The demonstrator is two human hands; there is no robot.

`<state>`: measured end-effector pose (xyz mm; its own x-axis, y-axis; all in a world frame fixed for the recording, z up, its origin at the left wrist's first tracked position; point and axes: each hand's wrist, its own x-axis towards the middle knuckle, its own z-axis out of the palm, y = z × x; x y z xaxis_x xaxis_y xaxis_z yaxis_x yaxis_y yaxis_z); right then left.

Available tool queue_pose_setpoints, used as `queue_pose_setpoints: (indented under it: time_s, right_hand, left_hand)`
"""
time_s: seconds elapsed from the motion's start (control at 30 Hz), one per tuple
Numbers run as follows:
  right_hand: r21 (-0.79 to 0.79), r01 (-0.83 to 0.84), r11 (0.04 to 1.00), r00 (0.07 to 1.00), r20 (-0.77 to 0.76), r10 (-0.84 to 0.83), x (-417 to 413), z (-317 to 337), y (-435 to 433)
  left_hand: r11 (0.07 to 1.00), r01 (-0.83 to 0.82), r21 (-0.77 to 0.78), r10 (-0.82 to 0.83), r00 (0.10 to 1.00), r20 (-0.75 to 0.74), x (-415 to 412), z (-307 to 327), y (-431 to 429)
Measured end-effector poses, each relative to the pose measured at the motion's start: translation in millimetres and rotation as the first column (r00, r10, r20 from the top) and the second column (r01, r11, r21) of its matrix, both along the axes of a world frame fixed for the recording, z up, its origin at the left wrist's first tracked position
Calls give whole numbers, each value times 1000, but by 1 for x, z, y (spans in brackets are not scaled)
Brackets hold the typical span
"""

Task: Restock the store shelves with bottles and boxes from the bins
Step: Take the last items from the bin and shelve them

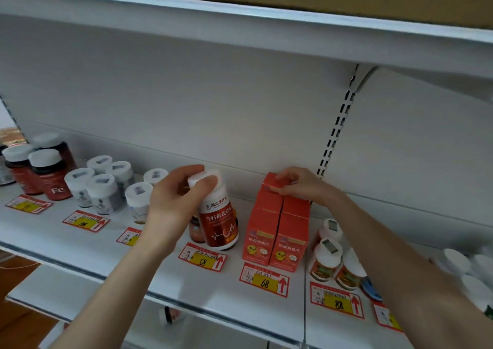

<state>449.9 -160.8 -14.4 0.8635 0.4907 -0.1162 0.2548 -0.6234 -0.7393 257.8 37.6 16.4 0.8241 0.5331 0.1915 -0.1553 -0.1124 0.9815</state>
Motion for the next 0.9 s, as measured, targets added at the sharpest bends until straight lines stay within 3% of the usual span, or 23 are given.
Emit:
queue_pose_setpoints:
  time_s: [0.13,0.23,0.37,0.47,0.57,0.67,0.8,0.9]
  right_hand:
    - [12,1,1000,992,-122,1,-1,-5,0]
    - [-46,-3,999,992,-129,-3,-3,-3,4]
    - [-173,-33,984,999,-14,32,-10,7,11]
    - [-217,30,976,984,179,9,-20,18,17]
    - [13,80,997,941,329,-80,-45,30,24]
    - [286,4,958,974,217,-69,-94,41,35]
    - [334,-104,937,992,108,72,-158,45,47]
    - [417,-80,905,996,-11,93,-191,43,57]
  left_hand:
    - [1000,4,-11,-5,1000,-4,3,-2,0]
    - [999,28,-26,-29,999,-25,5,-3,-1]
    - [997,59,-47,-61,997,-36,5,-1,-3]
    - [994,72,-86,-76,996,-41,1,2,-1]
    - [988,90,-126,-96,994,-46,-3,6,4]
    - [976,129,-174,-134,991,-18,-9,15,11]
    - [967,178,-183,-178,984,17,-18,25,21]
    - [949,220,-224,-214,976,49,-25,31,30]
